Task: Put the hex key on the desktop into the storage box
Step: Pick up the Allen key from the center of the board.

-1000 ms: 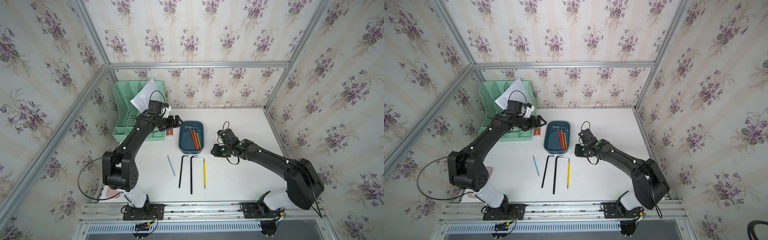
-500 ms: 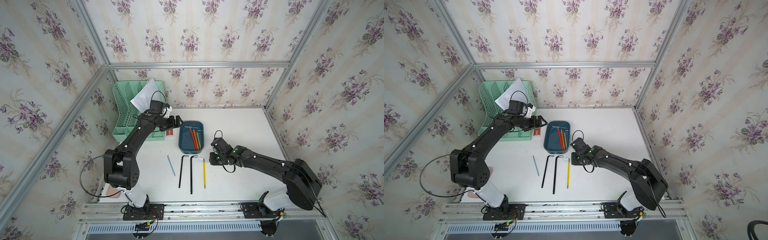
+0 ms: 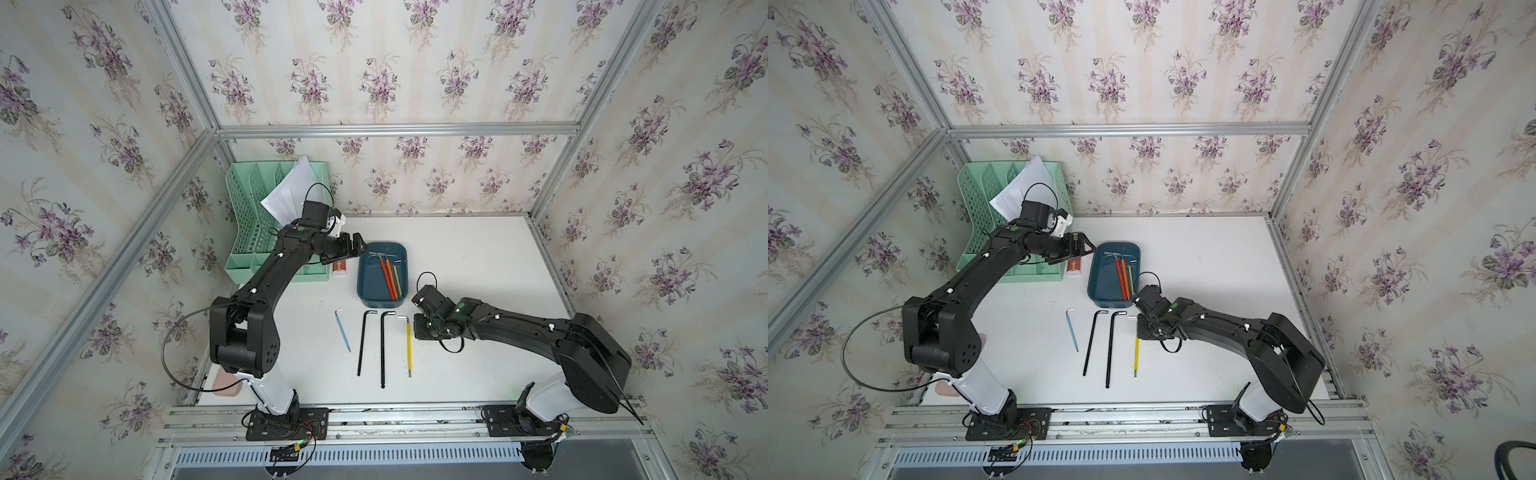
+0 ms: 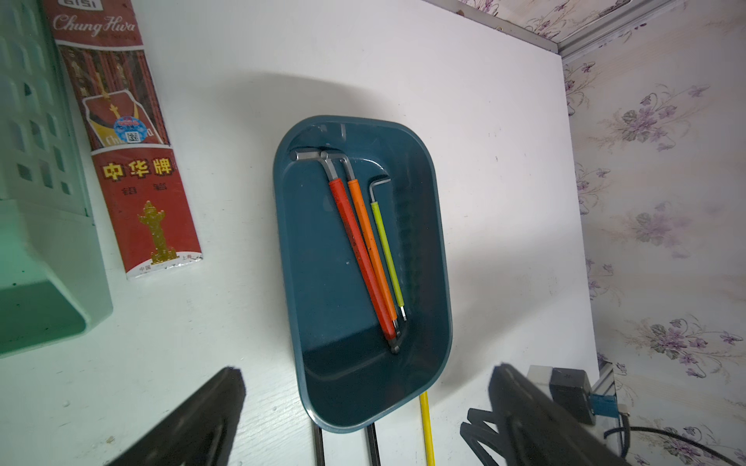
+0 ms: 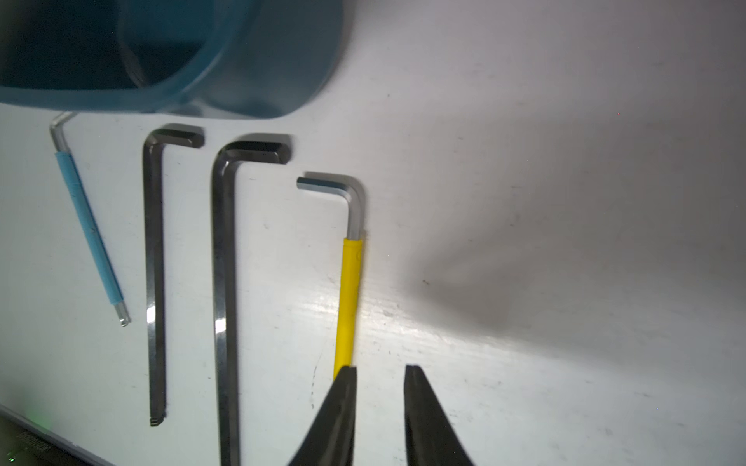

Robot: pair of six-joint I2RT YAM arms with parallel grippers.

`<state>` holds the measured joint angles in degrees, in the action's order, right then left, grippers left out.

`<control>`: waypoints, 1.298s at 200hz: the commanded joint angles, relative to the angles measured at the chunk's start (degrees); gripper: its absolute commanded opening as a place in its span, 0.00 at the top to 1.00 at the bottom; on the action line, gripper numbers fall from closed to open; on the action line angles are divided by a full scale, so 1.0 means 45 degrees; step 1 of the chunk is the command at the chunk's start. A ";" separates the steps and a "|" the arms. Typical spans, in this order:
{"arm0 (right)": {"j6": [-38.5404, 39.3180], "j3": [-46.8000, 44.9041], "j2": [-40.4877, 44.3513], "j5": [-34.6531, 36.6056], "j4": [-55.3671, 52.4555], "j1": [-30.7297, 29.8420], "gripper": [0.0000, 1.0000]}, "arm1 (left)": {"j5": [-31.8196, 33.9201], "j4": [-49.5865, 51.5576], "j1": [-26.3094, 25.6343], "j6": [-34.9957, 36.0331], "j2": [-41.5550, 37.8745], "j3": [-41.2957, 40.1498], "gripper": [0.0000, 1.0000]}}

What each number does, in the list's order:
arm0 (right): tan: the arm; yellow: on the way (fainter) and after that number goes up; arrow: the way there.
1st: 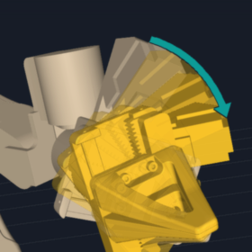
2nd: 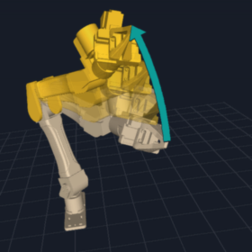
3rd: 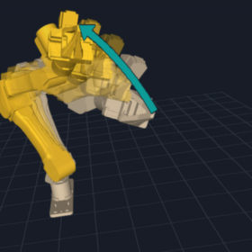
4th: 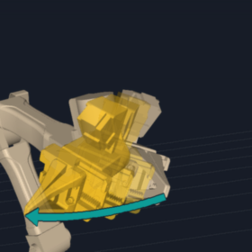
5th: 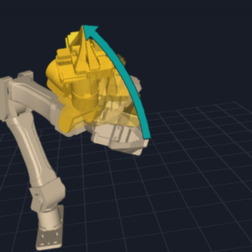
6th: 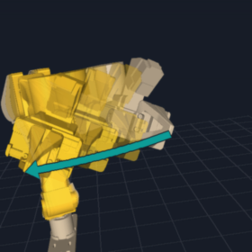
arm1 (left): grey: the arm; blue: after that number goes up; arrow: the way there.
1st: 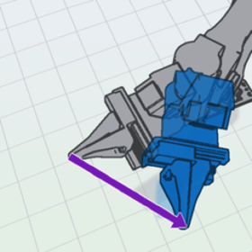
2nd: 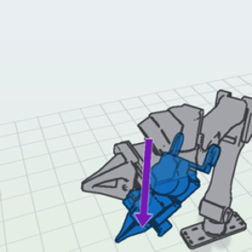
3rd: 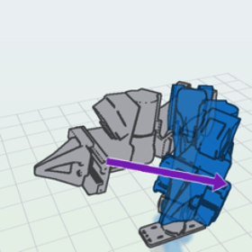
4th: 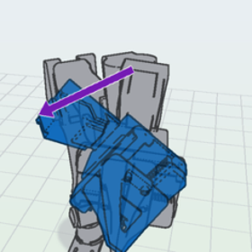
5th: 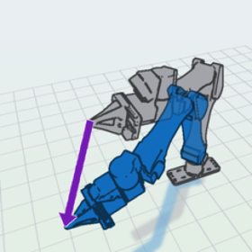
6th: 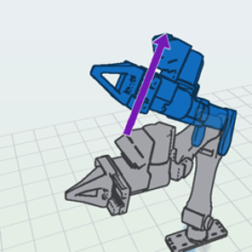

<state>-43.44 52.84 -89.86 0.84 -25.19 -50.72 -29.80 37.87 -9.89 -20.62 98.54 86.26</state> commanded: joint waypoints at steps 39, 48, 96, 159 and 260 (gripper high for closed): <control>0.0129 0.0501 -0.0305 -0.0434 -0.0769 -0.0105 0.73 | 0.0313 0.0159 -0.0013 0.0250 -0.0085 0.0079 0.01; 0.0050 0.0561 -0.0381 -0.0480 -0.0810 -0.0150 0.73 | 0.0318 0.0139 -0.0028 0.0244 -0.0056 0.0076 0.01; -0.0132 0.1348 -0.0984 -0.0634 -0.1577 -0.0398 0.73 | 0.0222 0.0223 -0.0029 0.0241 0.0053 0.0210 0.01; -0.0383 0.1963 -0.1832 -0.0421 -0.2056 -0.0866 0.68 | 0.0229 0.0194 -0.0024 0.0301 -0.0233 0.0195 0.01; -0.0698 0.2702 -0.3221 0.0615 -0.2874 -0.1599 0.67 | 0.0376 0.0154 -0.0026 0.0435 -0.0523 0.0065 0.01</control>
<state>-45.67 64.31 -103.55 1.21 -36.34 -57.84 -28.69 38.30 -10.02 -19.90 97.12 86.72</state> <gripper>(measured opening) 0.328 0.992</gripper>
